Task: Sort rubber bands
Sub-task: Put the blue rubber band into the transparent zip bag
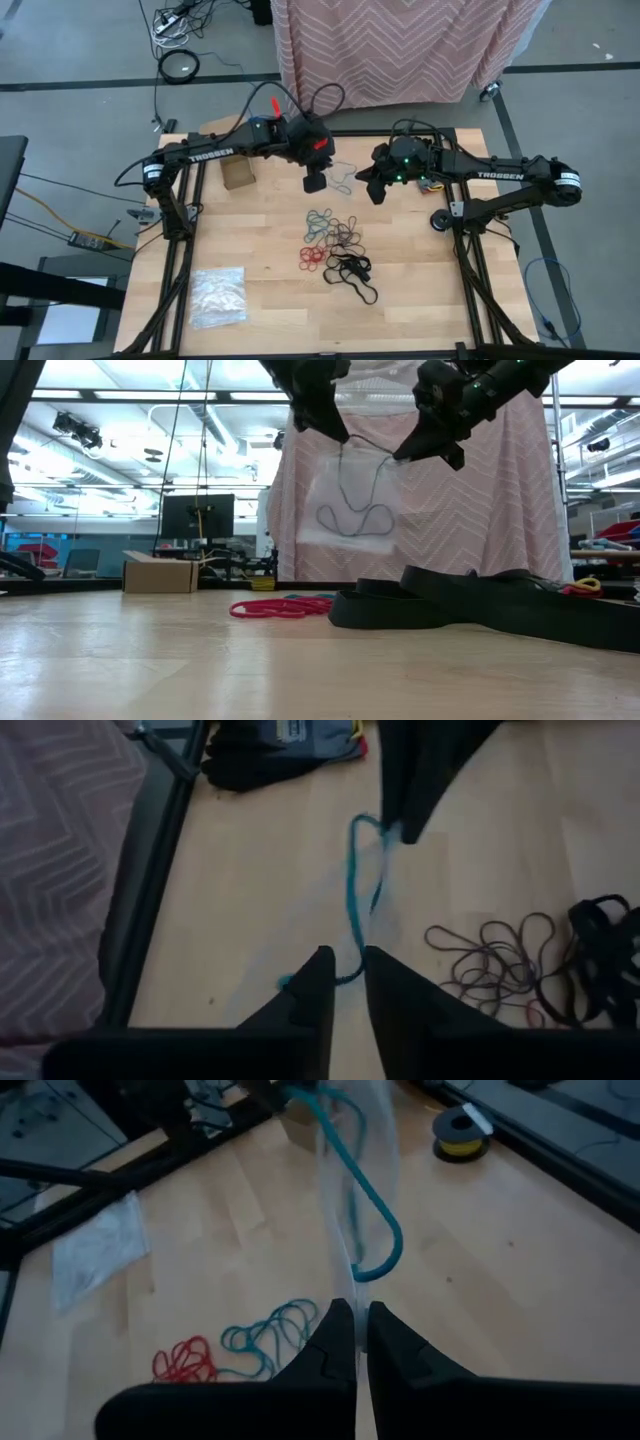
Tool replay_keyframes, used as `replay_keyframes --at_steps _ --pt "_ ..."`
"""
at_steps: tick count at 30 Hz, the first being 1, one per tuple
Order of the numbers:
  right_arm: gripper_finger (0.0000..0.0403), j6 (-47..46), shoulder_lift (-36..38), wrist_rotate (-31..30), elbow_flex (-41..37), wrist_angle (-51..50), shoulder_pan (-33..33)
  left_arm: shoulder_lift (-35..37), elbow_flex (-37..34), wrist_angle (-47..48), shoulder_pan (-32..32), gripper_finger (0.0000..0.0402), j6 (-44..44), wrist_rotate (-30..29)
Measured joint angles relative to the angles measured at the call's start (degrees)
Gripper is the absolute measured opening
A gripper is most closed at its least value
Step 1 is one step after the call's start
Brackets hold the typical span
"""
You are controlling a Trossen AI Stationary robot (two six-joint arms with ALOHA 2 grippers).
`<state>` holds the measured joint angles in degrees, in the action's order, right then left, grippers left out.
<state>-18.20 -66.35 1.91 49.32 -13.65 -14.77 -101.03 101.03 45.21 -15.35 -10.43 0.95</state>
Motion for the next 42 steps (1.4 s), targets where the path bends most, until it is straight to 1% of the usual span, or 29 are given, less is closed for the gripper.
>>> replay_keyframes --at_steps 2,5,11,12,15,16,17,20,21,22,24,26,27,29,31,33,35,37,40,42 --pt "0.0002 0.1 0.0 -1.1 0.0 -0.1 0.0 0.0 0.0 0.0 0.0 0.0091 0.7 0.0" --pt "0.0002 -0.2 0.0 -6.9 0.4 -5.4 0.4 0.0 0.0 0.0 0.0 0.0104 1.8 -0.5" --pt "0.0002 -2.2 0.0 -12.0 0.5 -15.0 0.5 0.0 0.0 0.1 0.0 0.0108 2.1 -0.7" --pt "0.0002 -2.3 0.0 -11.7 0.5 -16.3 0.5 0.0 0.0 0.1 0.0 0.0108 2.1 -0.1" --pt "0.0002 1.3 0.1 -4.5 0.5 -15.9 0.6 0.0 0.0 0.2 0.0 0.0108 2.1 3.4" --pt "0.0002 2.0 0.5 -3.5 0.5 -15.9 0.9 0.0 0.0 0.2 0.0 0.0108 2.1 4.4" --pt "0.0002 2.1 0.7 -4.6 0.6 -16.3 1.3 0.0 0.0 0.3 0.0 0.0108 2.1 5.1" --pt "0.0001 -0.6 0.9 -15.9 0.7 -23.4 2.3 0.0 0.0 1.5 0.1 0.0108 2.0 5.4" --pt "0.0001 -1.1 0.9 -17.2 0.5 -25.6 2.1 0.0 0.0 1.9 0.0 0.0108 2.1 5.4" --pt "0.0001 -1.2 0.9 -17.3 0.5 -26.1 1.8 0.0 0.0 2.0 0.0 0.0108 2.0 5.3" --pt "0.0001 -0.9 1.0 -15.5 0.6 -26.4 1.6 0.0 0.0 2.1 0.0 0.0108 2.0 5.3" --pt "0.0001 1.3 1.4 -13.2 0.6 -26.0 2.0 0.0 0.0 2.1 0.0 0.0108 2.0 5.3" --pt "0.0001 2.5 1.4 -13.1 0.6 -25.5 2.5 0.0 0.0 2.1 0.0 0.0108 2.0 5.2" --pt "0.0001 2.8 1.4 -15.5 0.6 -27.0 3.8 0.0 0.0 2.1 0.0 0.0108 2.0 5.2" --pt "0.0001 0.0 0.8 -18.7 0.6 -30.7 4.2 0.0 0.0 2.1 0.0 0.0108 2.0 5.1" --pt "0.0001 -1.0 0.8 -18.7 0.3 -31.5 3.8 0.0 0.0 2.1 0.0 0.0108 2.0 5.0" --pt "0.0001 0.2 1.0 -17.1 0.2 -29.4 3.9 0.0 0.0 1.9 0.0 0.0108 1.9 5.0" --pt "0.0001 0.6 1.2 -17.6 0.2 -28.6 4.6 0.0 0.0 1.9 0.0 0.0108 1.8 5.0" --pt "0.0 -2.5 1.0 -23.4 0.2 -30.3 5.1 0.0 0.0 2.1 0.0 0.0108 1.8 5.0" --pt "0.0 -2.4 0.9 -24.5 0.2 -30.9 6.2 0.0 0.0 2.1 0.0 0.0108 1.8 4.9"
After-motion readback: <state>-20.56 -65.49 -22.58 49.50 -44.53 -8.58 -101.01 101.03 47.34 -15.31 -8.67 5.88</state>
